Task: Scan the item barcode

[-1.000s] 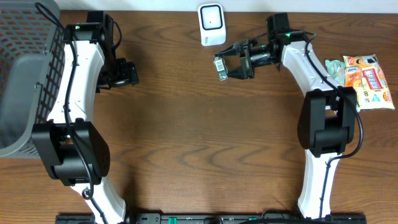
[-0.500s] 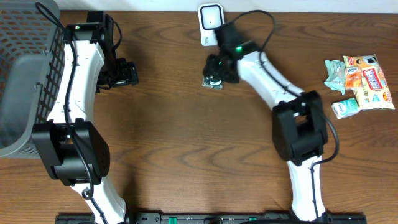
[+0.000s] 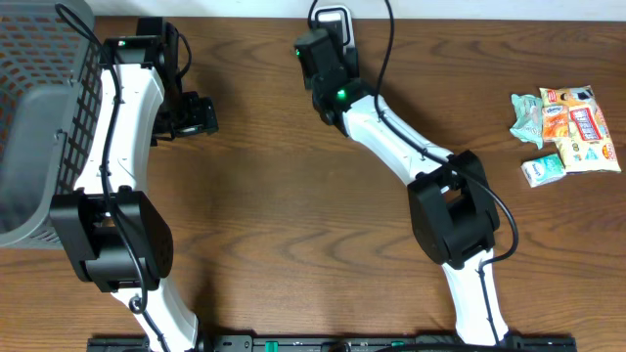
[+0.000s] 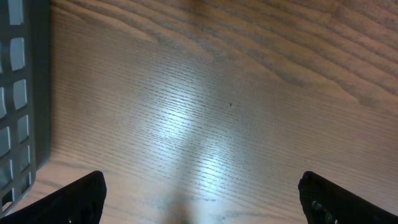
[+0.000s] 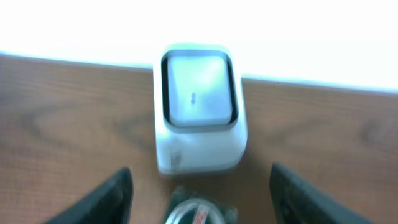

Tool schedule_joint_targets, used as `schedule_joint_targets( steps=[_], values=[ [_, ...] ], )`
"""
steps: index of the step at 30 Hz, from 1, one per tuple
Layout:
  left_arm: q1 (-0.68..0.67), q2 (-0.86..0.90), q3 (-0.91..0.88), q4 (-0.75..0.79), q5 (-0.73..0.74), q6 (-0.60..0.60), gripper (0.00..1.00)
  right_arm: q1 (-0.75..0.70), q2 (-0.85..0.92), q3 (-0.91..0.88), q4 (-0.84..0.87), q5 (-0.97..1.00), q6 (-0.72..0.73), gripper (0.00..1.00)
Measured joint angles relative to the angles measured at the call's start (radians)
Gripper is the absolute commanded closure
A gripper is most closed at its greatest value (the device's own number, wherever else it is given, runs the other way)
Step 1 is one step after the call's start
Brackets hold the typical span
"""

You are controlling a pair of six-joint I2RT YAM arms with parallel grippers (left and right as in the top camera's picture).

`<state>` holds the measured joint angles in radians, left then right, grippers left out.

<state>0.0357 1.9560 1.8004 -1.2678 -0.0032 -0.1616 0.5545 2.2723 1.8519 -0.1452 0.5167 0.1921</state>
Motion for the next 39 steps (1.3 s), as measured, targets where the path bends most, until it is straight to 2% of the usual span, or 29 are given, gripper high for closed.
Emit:
schedule_joint_targets(
  steps=[2, 5, 15, 17, 19, 22, 24, 25, 27, 31, 39],
  values=[
    [0.0, 0.0, 0.0, 0.0, 0.0, 0.0, 0.02, -0.008, -0.003, 0.001, 0.043, 0.006, -0.045, 0.25],
    [0.0, 0.0, 0.0, 0.0, 0.0, 0.0, 0.02, -0.021, -0.005, 0.001, 0.01, -0.006, -0.061, 0.21],
    [0.0, 0.0, 0.0, 0.0, 0.0, 0.0, 0.02, -0.105, -0.005, 0.0, -0.14, -0.383, -0.059, 0.05],
    [0.0, 0.0, 0.0, 0.0, 0.0, 0.0, 0.02, -0.13, -0.001, 0.0, -0.157, -0.458, -0.06, 0.11],
    [0.0, 0.0, 0.0, 0.0, 0.0, 0.0, 0.02, -0.148, 0.021, 0.0, -0.158, -0.507, -0.061, 0.25],
    [0.0, 0.0, 0.0, 0.0, 0.0, 0.0, 0.02, -0.151, 0.056, 0.0, -0.161, -0.534, -0.061, 0.37],
    [0.0, 0.0, 0.0, 0.0, 0.0, 0.0, 0.02, -0.15, 0.078, 0.0, -0.165, -0.555, -0.057, 0.37],
    [0.0, 0.0, 0.0, 0.0, 0.0, 0.0, 0.02, -0.15, 0.088, 0.0, -0.166, -0.563, -0.059, 0.34],
    [0.0, 0.0, 0.0, 0.0, 0.0, 0.0, 0.02, -0.15, 0.097, 0.0, -0.164, -0.57, -0.059, 0.18],
    [0.0, 0.0, 0.0, 0.0, 0.0, 0.0, 0.02, -0.15, 0.098, 0.0, -0.152, -0.575, -0.08, 0.02],
    [0.0, 0.0, 0.0, 0.0, 0.0, 0.0, 0.02, -0.146, 0.133, 0.0, -0.153, -0.652, -0.206, 0.01]
  ],
)
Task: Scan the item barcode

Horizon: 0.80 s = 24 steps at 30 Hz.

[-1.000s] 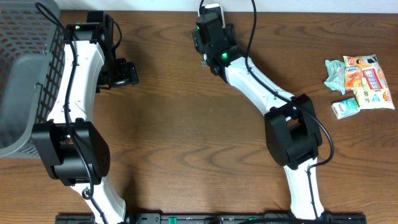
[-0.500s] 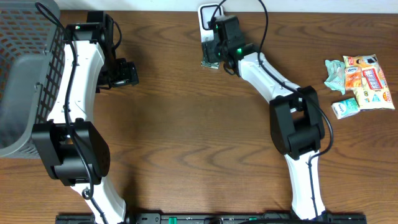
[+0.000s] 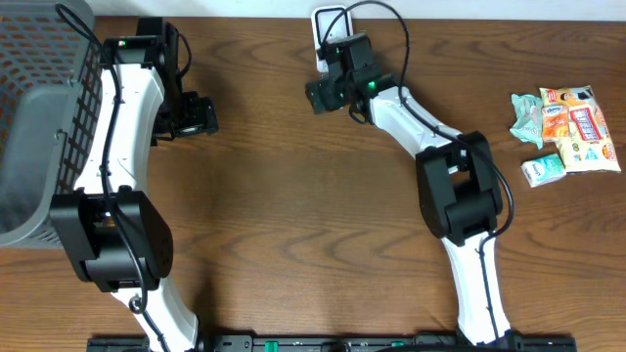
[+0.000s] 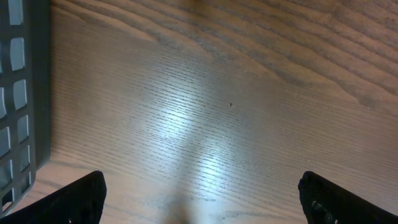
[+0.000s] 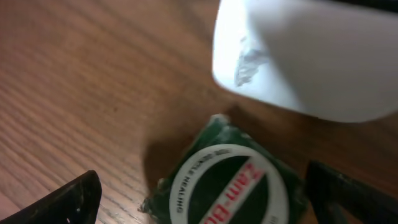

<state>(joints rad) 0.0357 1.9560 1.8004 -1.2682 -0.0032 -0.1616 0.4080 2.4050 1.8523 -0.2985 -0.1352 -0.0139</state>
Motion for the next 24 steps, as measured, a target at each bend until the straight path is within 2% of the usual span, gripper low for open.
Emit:
schedule_joint_targets(
  steps=[5, 12, 15, 20, 24],
  values=[
    [0.0, 0.0, 0.0, 0.0, 0.0, 0.0, 0.02, 0.0, 0.003, 0.001, -0.023, -0.022, -0.055, 0.01],
    [0.0, 0.0, 0.0, 0.0, 0.0, 0.0, 0.02, 0.007, -0.039, 0.027, -0.315, -0.032, -0.122, 0.01],
    [0.0, 0.0, 0.0, 0.0, 0.0, 0.0, 0.02, 0.021, -0.069, 0.016, -0.385, -0.032, -0.121, 0.01],
    [0.0, 0.0, 0.0, 0.0, 0.0, 0.0, 0.02, 0.047, -0.121, 0.008, -0.393, 0.007, -0.107, 0.01],
    [0.0, 0.0, 0.0, 0.0, 0.0, 0.0, 0.02, 0.055, -0.145, 0.008, -0.406, 0.067, -0.181, 0.01]
  ],
)
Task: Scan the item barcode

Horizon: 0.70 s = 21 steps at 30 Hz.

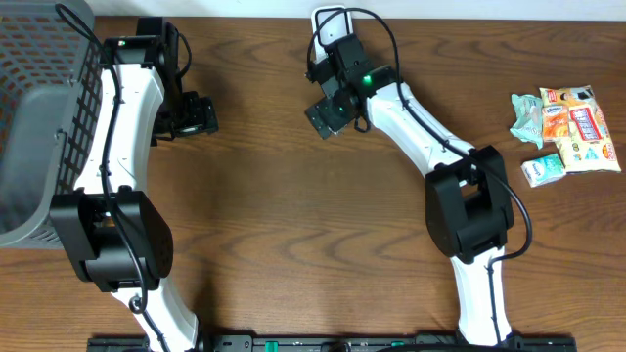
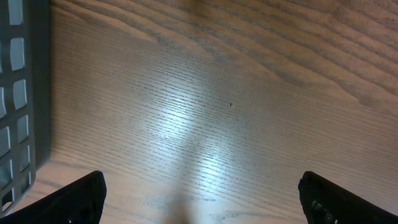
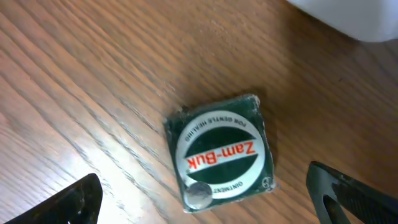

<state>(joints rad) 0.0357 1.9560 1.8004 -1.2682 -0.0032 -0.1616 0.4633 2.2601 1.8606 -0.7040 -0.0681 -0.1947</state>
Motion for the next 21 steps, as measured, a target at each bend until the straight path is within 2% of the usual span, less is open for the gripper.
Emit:
schedule_joint_targets(
  steps=[4, 13, 14, 20, 21],
  values=[
    [0.0, 0.0, 0.0, 0.0, 0.0, 0.0, 0.02, 0.0, 0.043, 0.0, -0.008, 0.02, -0.058, 0.01],
    [0.0, 0.0, 0.0, 0.0, 0.0, 0.0, 0.02, -0.001, 0.097, -0.002, 0.021, 0.015, -0.079, 0.01],
    [0.0, 0.0, 0.0, 0.0, 0.0, 0.0, 0.02, -0.004, 0.1, -0.002, 0.026, 0.004, -0.079, 0.09],
    [0.0, 0.0, 0.0, 0.0, 0.0, 0.0, 0.02, -0.019, 0.105, -0.002, 0.024, -0.044, -0.083, 0.27],
    [0.0, 0.0, 0.0, 0.0, 0.0, 0.0, 0.02, -0.022, 0.105, -0.002, 0.022, -0.046, -0.084, 0.34]
  ],
)
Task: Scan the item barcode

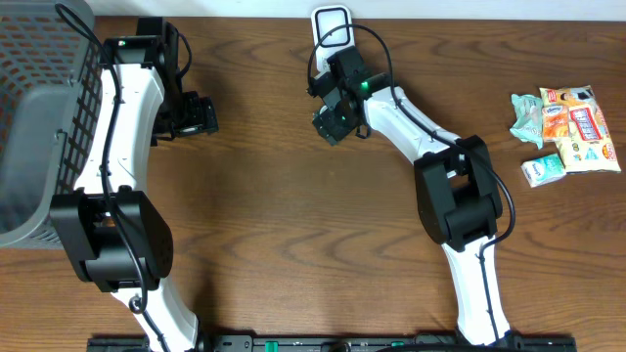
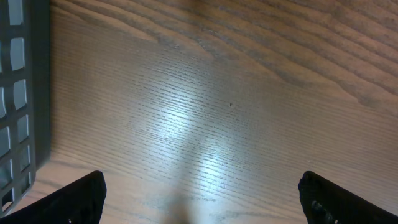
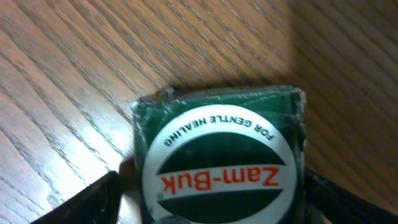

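Observation:
The item is a small dark green Zam-Buk box (image 3: 217, 155) with a round white label, lying flat on the wooden table. My right gripper (image 3: 214, 202) is low over it and open, with one finger on each side and a thin gap showing at the left finger. In the overhead view the right gripper (image 1: 333, 121) covers the box. The white barcode scanner (image 1: 331, 22) stands at the table's far edge, just behind that gripper. My left gripper (image 2: 202, 196) is open over bare wood, holding nothing, and sits beside the basket in the overhead view (image 1: 199, 115).
A grey mesh basket (image 1: 39, 117) fills the far left, and its wall (image 2: 25, 81) shows in the left wrist view. Several snack packets (image 1: 572, 127) lie at the right edge. Cables run from the scanner over the right arm.
My right gripper has come down closer to the Zam-Buk box, which now fills the space between its fingers. The left arm has not moved.
First my right gripper faced the scanner's window with the box low between its fingers. Then the box was at the scanner's foot under wide-open fingers. After that it lay flat on the table farther from the scanner. Now the gripper straddles it closely.

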Tool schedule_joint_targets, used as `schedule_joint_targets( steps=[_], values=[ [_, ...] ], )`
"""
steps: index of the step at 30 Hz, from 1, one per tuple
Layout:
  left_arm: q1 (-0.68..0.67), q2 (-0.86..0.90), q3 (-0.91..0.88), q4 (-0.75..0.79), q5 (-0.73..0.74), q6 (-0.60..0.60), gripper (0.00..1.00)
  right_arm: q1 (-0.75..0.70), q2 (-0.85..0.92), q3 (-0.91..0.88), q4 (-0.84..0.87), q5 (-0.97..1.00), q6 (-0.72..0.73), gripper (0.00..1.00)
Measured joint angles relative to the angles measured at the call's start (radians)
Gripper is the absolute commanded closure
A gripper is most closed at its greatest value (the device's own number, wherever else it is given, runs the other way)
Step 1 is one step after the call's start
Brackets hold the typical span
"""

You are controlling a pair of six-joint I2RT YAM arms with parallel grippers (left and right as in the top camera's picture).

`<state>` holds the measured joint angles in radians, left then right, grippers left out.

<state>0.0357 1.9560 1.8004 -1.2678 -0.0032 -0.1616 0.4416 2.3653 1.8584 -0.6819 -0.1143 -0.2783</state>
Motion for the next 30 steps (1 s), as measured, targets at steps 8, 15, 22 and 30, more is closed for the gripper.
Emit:
schedule_joint_targets(
  steps=[8, 15, 22, 30],
  values=[
    [0.0, 0.0, 0.0, 0.0, 0.0, 0.0, 0.02, -0.002, 0.0, 0.009, 0.0, -0.002, 0.098, 0.49],
    [0.0, 0.0, 0.0, 0.0, 0.0, 0.0, 0.02, -0.002, 0.0, 0.08, -0.027, 0.0, 0.268, 0.48],
    [0.0, 0.0, 0.0, 0.0, 0.0, 0.0, 0.02, -0.002, 0.0, 0.178, -0.122, 0.003, 0.356, 0.47],
    [0.0, 0.0, 0.0, 0.0, 0.0, 0.0, 0.02, -0.01, 0.001, 0.311, -0.37, -0.447, 0.587, 0.58]
  ],
)
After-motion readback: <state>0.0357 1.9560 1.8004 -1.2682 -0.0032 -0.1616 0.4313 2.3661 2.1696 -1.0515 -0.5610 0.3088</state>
